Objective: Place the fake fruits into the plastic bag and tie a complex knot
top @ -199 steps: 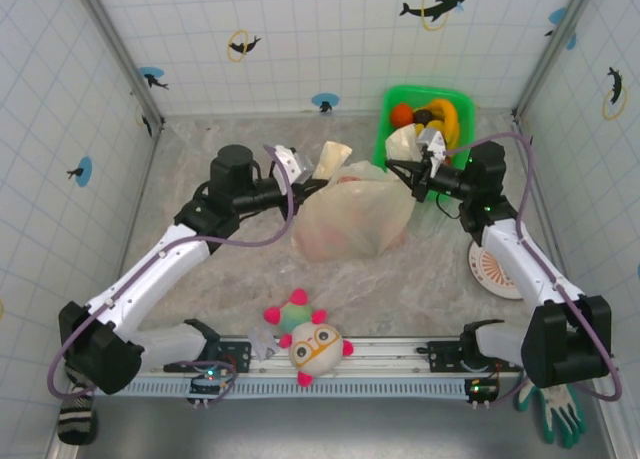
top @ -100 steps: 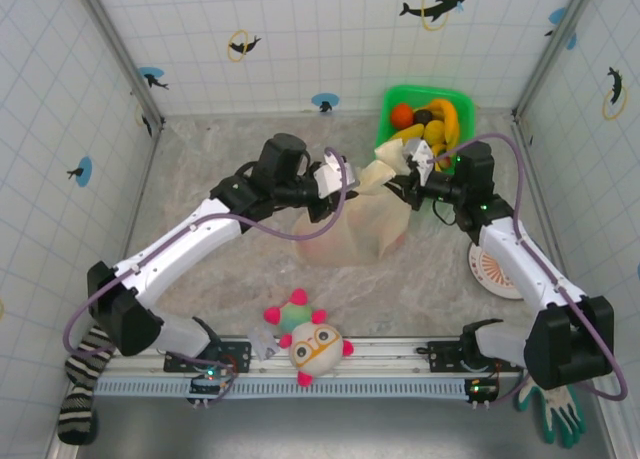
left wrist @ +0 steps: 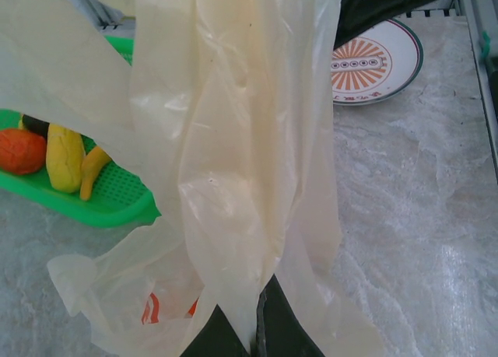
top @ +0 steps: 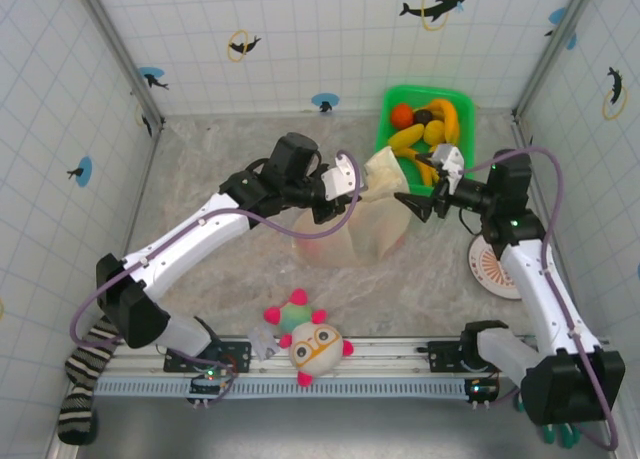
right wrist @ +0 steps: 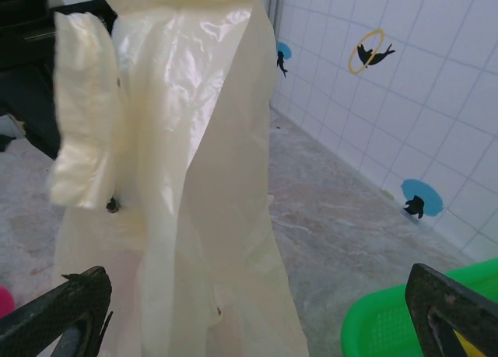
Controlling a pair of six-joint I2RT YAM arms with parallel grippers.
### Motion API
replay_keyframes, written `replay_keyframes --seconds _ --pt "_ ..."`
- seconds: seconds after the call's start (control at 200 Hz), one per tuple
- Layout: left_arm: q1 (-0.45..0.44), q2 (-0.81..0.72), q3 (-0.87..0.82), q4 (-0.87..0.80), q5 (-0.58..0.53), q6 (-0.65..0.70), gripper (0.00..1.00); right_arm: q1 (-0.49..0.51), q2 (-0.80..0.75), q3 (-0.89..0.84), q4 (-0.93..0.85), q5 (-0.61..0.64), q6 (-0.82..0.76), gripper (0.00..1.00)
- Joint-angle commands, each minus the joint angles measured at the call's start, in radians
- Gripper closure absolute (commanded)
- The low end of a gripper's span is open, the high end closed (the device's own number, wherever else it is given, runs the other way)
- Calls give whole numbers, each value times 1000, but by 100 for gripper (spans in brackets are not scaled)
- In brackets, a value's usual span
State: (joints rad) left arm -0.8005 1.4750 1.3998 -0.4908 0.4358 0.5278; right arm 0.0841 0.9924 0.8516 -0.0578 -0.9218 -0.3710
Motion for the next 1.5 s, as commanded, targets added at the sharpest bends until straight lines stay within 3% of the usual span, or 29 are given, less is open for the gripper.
replay_keyframes --seconds 0.0,0.145,0.3,0.41,0.625,0.826,1.041,1.266,1.396,1.496 --pt "-8 -20 18 -23 -3 29 100 -66 -70 -53 -23 -143 16 0" --pt "-8 -47 -13 -1 -5 25 100 -162 -116 -103 146 -226 158 0" --pt "-8 -65 -36 30 -5 17 100 -84 -57 -61 109 -208 127 1" --pt "-8 -61 -33 27 -7 16 100 -57 -5 -35 81 -207 87 10" --pt "-8 -65 -38 17 -24 22 100 -45 67 -7 77 -224 80 58" --pt "-8 -65 -35 18 -25 24 100 29 78 1 62 -221 55 86" --pt "-8 -80 -43 26 -13 26 100 141 142 37 76 -178 44 87" --pt "-5 -151 -97 68 16 15 100 146 192 79 33 -182 14 85" --pt "11 -191 -129 111 50 -13 100 134 181 72 32 -150 7 100" --pt "18 -191 -142 119 45 -23 100 117 155 59 71 -133 45 100"
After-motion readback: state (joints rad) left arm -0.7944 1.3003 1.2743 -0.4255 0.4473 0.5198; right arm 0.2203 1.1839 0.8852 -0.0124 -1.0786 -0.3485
